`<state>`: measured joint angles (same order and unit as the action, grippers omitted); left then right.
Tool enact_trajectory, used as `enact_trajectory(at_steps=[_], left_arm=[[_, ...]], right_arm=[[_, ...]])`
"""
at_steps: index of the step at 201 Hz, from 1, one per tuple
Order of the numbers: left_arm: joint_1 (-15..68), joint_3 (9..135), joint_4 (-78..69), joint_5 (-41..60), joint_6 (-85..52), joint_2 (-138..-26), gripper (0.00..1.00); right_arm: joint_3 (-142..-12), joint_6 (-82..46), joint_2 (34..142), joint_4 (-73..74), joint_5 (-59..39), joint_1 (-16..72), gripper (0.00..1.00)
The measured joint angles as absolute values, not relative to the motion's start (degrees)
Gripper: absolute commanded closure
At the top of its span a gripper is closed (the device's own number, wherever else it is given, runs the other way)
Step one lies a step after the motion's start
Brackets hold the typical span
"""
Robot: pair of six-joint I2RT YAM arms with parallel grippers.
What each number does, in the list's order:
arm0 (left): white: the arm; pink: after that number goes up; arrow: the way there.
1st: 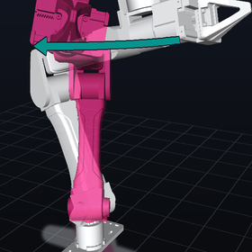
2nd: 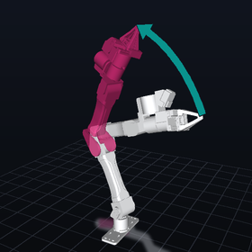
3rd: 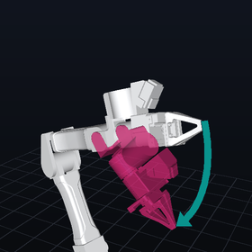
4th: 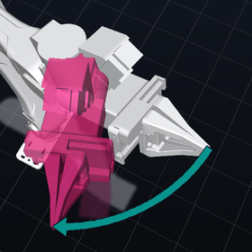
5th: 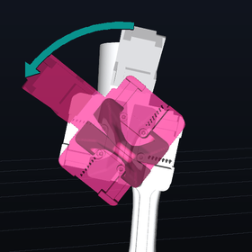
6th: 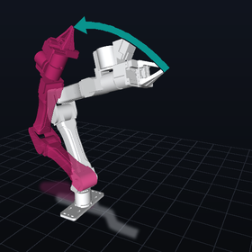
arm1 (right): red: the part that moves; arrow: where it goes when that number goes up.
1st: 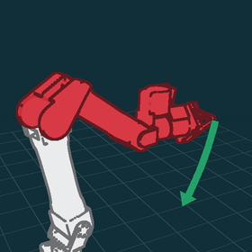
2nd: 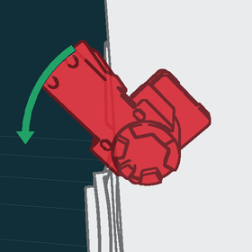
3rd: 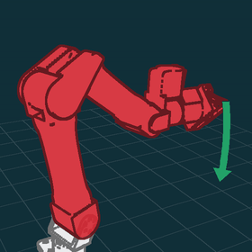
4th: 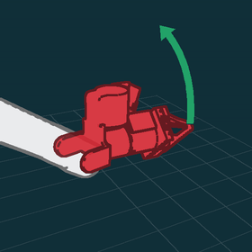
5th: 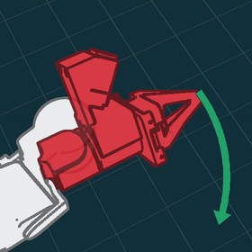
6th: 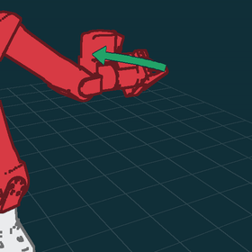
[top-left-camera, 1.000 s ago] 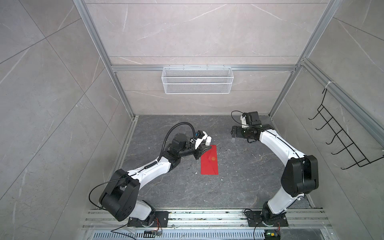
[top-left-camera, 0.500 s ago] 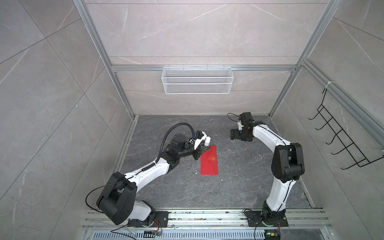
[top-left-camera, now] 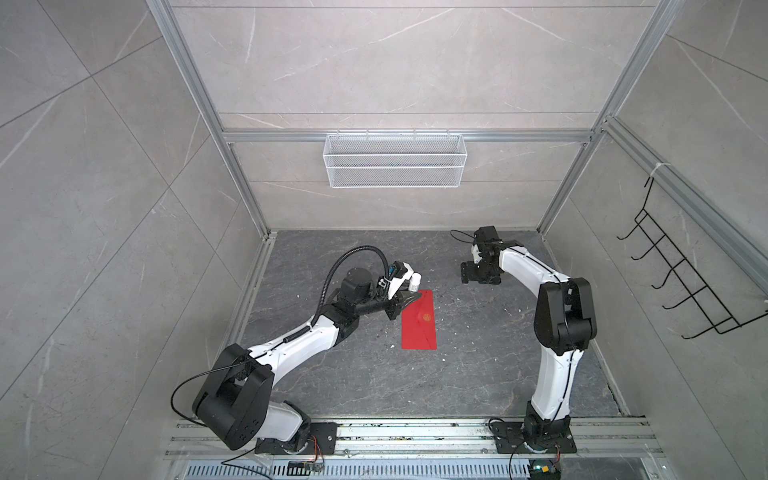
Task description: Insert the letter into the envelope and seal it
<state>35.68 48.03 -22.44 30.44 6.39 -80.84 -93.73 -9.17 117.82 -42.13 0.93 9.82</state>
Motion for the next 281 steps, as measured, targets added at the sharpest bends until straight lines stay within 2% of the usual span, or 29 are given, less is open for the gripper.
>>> enact_trajectory(at_steps=[38, 76, 120, 211, 281], left_arm=[[35.7, 48.0, -22.8, 30.5, 6.1, -81.1, 1.00], [35.7, 48.0, -23.5, 30.5, 6.0, -82.1, 1.00], [35.7, 48.0, -23.7, 30.6, 5.7, -82.5, 1.00], [35.7, 47.2, -24.3, 30.6, 5.6, -82.5, 1.00], [35.7, 46.7, -24.4, 30.5, 5.6, -82.5, 1.00]], right_arm=[[-98.7, -8.8, 122.3, -42.8, 1.2, 9.8, 0.30], [-101.6, -7.8, 124.7, -43.8, 1.7, 9.8, 0.43], [-104.1, -7.7, 127.1, -45.3, 3.0, 10.1, 0.51], [-107.6, -7.0, 130.3, -47.2, 4.4, 11.7, 0.63], [-109.6, -6.8, 132.4, -48.7, 5.8, 12.1, 0.66]])
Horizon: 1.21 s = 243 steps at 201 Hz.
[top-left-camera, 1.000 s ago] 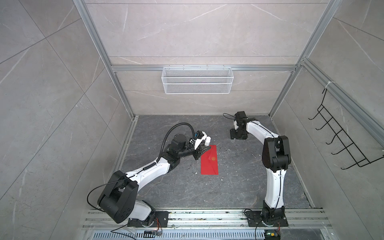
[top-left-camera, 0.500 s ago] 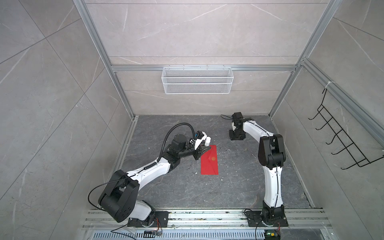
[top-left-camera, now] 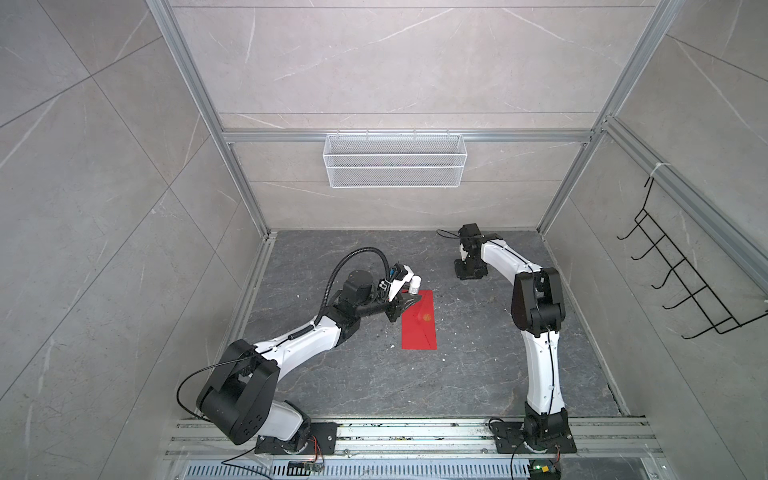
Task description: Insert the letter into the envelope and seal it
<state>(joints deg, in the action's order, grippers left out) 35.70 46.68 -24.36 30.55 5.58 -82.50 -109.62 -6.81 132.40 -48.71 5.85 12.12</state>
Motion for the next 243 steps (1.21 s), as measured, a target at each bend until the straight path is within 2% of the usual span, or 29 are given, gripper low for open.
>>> enact_trajectory(at_steps=[55, 82, 111, 243], left_arm=[[35.7, 46.7, -24.4, 30.5, 5.6, -82.5, 1.00], [35.7, 46.7, -24.4, 30.5, 5.6, -82.5, 1.00], [35.7, 46.7, -24.4, 30.6, 5.6, -82.5, 1.00], [35.7, 46.3, -24.6, 30.6, 5.3, -82.5, 1.00]], right_arm=[[-109.7, -6.8, 133.0, -49.3, 6.5, 12.3, 0.67], [-109.8, -6.7, 133.0, -49.3, 6.5, 12.3, 0.63], [-109.8, -6.6, 133.0, -49.3, 6.7, 12.3, 0.63], [-109.8, -6.6, 133.0, -49.3, 6.7, 12.3, 0.72]])
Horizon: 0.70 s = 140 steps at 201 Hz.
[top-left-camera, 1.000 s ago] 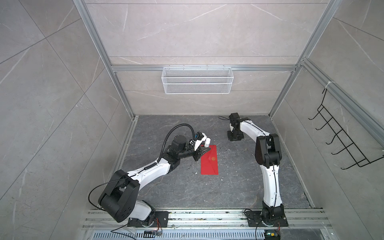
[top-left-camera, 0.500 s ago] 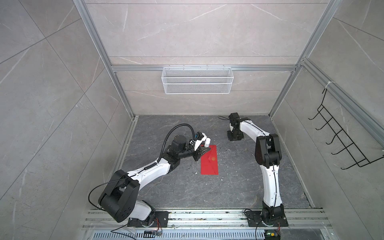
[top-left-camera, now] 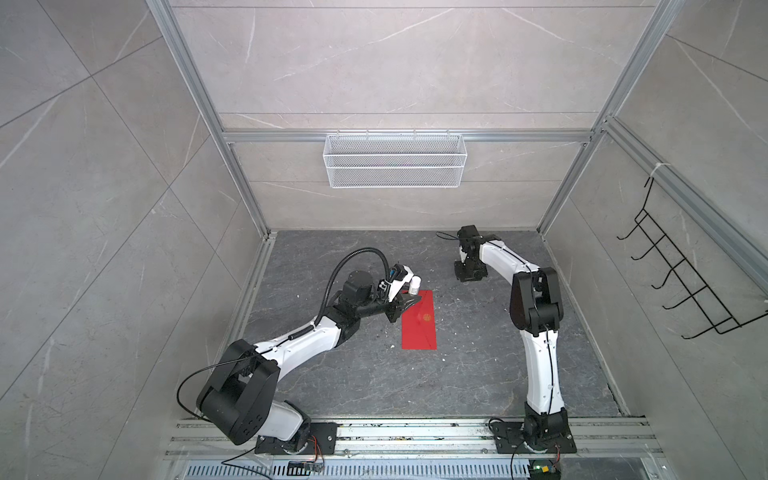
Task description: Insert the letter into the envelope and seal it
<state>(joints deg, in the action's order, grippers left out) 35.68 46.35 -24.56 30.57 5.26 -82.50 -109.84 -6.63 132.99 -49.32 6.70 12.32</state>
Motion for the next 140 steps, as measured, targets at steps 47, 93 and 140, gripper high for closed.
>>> enact_trajectory(at_steps=[47, 93, 140], left_arm=[[35.7, 46.2, -24.9, 30.6, 5.1, -82.5, 1.00], [35.7, 45.8, -26.0, 31.0, 5.2, -82.5, 1.00], [35.7, 45.5, -27.1, 33.5, 6.3, -82.5, 1.00]], right_arm=[[-109.3, -6.6, 131.8, -49.1, 6.6, 12.3, 0.74], [-102.8, -6.4, 118.8, -48.2, 3.0, 12.3, 0.74], [-95.7, -5.3, 97.0, -46.3, -12.2, 12.3, 0.74]])
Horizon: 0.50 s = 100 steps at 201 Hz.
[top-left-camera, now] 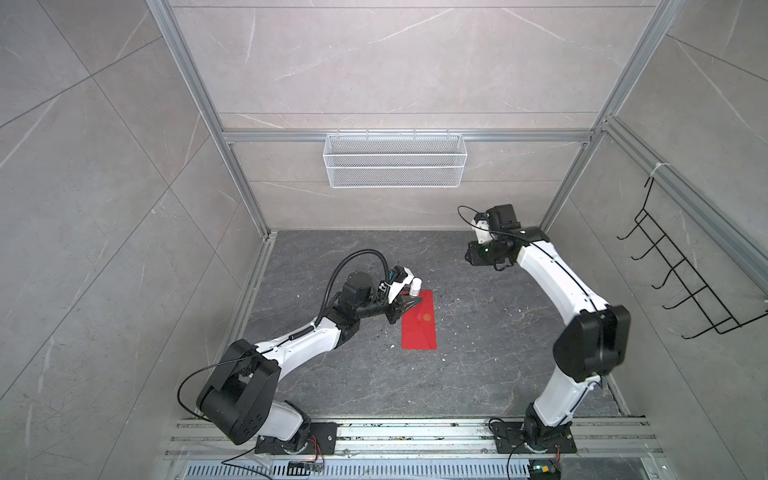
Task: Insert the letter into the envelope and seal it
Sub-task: 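Bring the cap in the right gripper down onto the glue stick top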
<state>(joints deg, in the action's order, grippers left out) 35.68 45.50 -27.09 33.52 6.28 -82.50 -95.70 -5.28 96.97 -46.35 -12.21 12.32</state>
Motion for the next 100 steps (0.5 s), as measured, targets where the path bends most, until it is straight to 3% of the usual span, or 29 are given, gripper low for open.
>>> enact_trajectory(at_steps=[46, 100], left_arm=[[35.7, 45.5, -29.2, 37.1, 6.9, -83.3, 1.00], [35.7, 45.5, -29.8, 39.7, 6.9, -84.1, 1.00]], right_arm=[[-92.4, -4.6, 86.2, -46.1, -32.1, 14.6, 0.73], [-90.9, -4.0, 87.3, -46.7, -40.6, 20.4, 0.73]])
